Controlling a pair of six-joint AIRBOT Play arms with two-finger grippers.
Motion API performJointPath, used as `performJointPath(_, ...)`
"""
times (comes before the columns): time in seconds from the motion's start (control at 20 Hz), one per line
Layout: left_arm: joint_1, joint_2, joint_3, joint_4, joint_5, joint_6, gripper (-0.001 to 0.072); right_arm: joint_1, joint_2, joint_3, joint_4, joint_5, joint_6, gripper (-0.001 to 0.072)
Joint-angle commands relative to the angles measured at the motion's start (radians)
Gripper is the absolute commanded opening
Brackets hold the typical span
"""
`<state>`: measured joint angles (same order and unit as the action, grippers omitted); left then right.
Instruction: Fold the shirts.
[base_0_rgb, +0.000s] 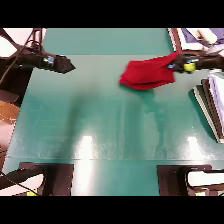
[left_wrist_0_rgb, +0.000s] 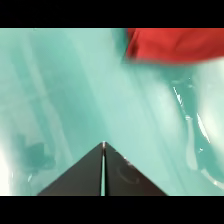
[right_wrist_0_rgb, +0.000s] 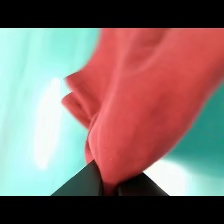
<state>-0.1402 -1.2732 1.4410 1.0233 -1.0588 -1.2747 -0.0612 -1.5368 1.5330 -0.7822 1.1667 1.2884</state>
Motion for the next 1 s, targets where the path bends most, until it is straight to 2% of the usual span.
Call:
performJointPath(0.0,-0.072,-0.001,-0.002,0.001,0.056,-0.001,0.0027,-0.211,0.051,0.001,-0.031,-0.025,-0.016,0.0018)
performJointPath(0.15,-0.103,-0.001,-0.002,0.001,0.055,-0.002,0.0027,-0.331,0.044,0.001,-0.029,-0.111,-0.069,0.0018)
performJointPath(0.4,-0.108,-0.003,-0.002,-0.006,0.061,-0.009,0.0027,-0.413,0.041,0.014,-0.022,-0.263,-0.078,0.0018)
performJointPath(0.95,-0.108,-0.003,-0.002,-0.006,0.069,-0.011,0.0027,-0.447,-0.021,0.487,-0.034,-0.154,-0.123,0.0018)
